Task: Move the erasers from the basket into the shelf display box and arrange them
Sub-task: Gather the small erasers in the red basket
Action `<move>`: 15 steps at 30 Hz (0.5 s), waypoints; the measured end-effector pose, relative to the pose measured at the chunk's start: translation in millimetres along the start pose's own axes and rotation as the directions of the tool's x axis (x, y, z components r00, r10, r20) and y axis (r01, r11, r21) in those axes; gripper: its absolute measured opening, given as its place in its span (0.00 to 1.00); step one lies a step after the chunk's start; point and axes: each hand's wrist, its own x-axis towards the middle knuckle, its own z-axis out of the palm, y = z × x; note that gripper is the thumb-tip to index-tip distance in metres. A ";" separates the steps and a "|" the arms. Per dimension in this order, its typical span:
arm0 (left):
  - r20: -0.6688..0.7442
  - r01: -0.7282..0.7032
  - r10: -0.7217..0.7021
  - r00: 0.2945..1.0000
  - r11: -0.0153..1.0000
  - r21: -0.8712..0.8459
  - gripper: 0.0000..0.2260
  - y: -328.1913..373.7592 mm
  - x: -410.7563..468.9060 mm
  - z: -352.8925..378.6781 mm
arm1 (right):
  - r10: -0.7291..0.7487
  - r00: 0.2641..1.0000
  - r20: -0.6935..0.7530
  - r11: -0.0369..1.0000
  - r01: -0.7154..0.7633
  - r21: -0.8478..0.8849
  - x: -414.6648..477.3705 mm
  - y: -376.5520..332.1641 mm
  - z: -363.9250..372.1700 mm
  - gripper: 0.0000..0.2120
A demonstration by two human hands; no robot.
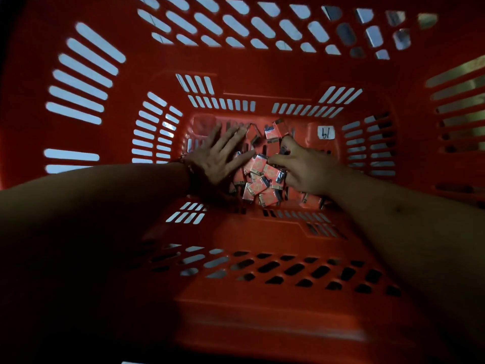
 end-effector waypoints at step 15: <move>-0.236 -0.240 0.215 0.948 0.967 -0.083 0.26 5.8 -14.4 3.7 | -0.085 0.993 0.079 0.992 0.092 -0.088 -8.5 -3.0 -1.5 0.36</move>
